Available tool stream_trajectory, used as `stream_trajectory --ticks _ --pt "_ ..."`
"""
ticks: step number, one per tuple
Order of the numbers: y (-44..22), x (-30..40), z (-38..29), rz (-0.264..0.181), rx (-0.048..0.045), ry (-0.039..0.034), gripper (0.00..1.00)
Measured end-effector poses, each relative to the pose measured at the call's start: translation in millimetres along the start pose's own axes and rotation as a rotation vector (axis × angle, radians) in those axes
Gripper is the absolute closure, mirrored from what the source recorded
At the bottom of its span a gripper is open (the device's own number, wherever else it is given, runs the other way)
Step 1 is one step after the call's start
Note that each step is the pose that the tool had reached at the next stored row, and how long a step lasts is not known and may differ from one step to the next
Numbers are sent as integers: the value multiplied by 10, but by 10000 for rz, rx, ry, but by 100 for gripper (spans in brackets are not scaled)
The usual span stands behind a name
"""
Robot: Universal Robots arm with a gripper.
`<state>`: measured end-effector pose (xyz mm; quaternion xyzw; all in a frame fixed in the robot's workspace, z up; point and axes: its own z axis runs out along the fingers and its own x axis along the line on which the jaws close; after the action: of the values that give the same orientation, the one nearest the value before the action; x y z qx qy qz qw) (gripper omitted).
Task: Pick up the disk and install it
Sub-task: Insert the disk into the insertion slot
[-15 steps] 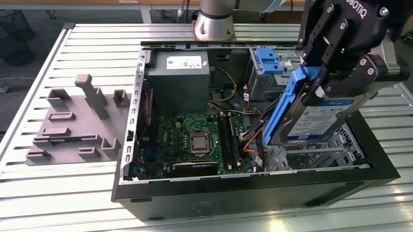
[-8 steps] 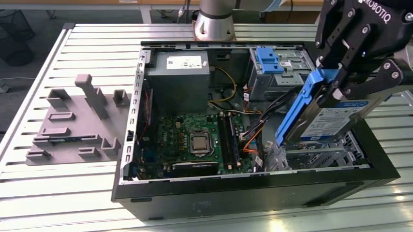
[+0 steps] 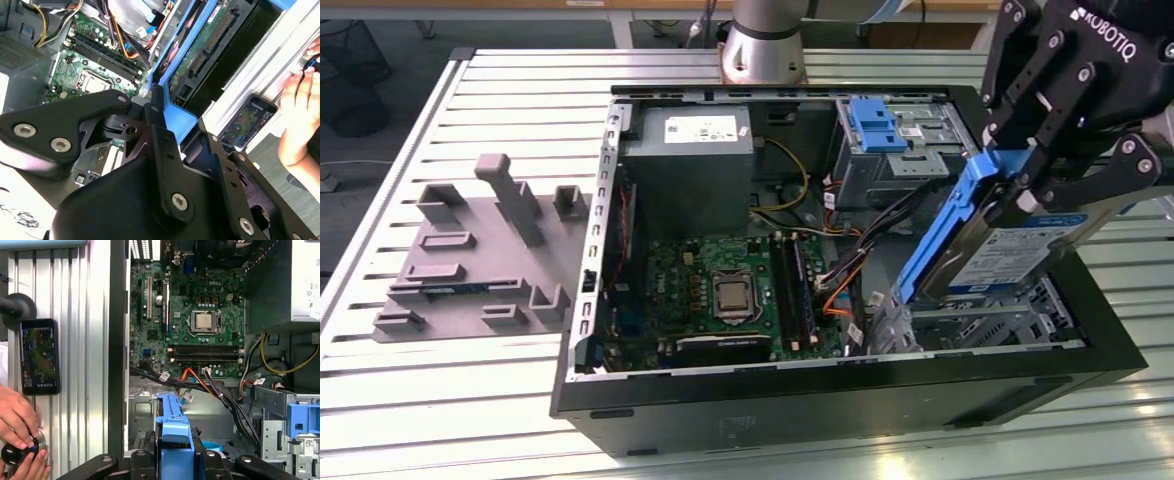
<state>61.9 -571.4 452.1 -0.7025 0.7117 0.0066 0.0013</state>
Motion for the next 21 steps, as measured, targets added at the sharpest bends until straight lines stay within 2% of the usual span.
stream_trajectory --ticks 10,21 --pt "-58 -30 54 0 0 -1 64" --pt "-63 -31 120 100 2 -2 64"
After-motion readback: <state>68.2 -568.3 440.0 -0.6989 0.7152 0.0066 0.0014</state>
